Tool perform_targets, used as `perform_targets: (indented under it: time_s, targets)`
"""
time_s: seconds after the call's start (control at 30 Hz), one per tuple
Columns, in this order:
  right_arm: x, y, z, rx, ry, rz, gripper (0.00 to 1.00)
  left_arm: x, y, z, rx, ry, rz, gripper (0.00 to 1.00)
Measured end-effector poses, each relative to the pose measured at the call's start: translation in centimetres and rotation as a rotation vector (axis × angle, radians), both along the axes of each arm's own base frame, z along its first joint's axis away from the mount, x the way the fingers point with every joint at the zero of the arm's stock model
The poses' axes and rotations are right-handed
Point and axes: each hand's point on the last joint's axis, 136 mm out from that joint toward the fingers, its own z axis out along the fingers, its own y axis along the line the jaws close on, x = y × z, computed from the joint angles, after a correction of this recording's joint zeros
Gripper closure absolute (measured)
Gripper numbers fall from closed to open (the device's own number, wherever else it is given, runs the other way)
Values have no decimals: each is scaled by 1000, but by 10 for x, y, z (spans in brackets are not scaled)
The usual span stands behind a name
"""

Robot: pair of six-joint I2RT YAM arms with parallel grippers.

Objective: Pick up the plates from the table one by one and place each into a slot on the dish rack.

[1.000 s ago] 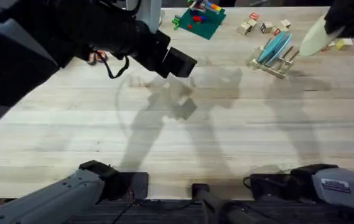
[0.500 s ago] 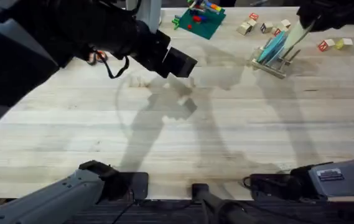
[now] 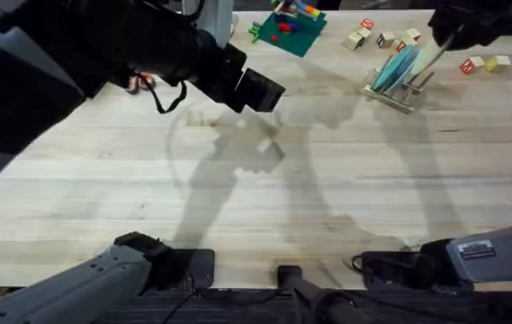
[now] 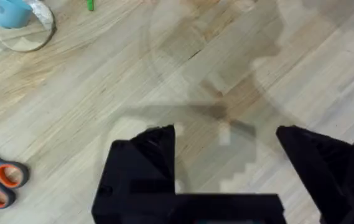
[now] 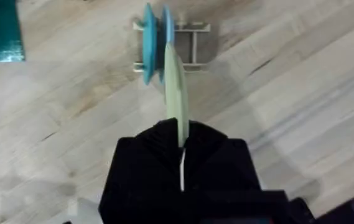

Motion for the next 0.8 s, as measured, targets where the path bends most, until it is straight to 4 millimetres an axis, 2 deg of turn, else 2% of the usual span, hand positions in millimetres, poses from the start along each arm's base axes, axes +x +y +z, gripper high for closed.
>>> perform_targets:
  time_s: [0.23, 0.57, 0.8]
  targets:
    - [-15, -21, -4, -6, 61, -57, 971, 0, 0, 0, 0, 0, 0, 8]
    - [-12, -33, -5, 40, 49, -81, 970, -3, 1, -3, 7, 18, 0, 8]
    - [-4, -33, -5, 84, 30, -33, 970, -4, 2, -3, 8, 21, 0, 8]
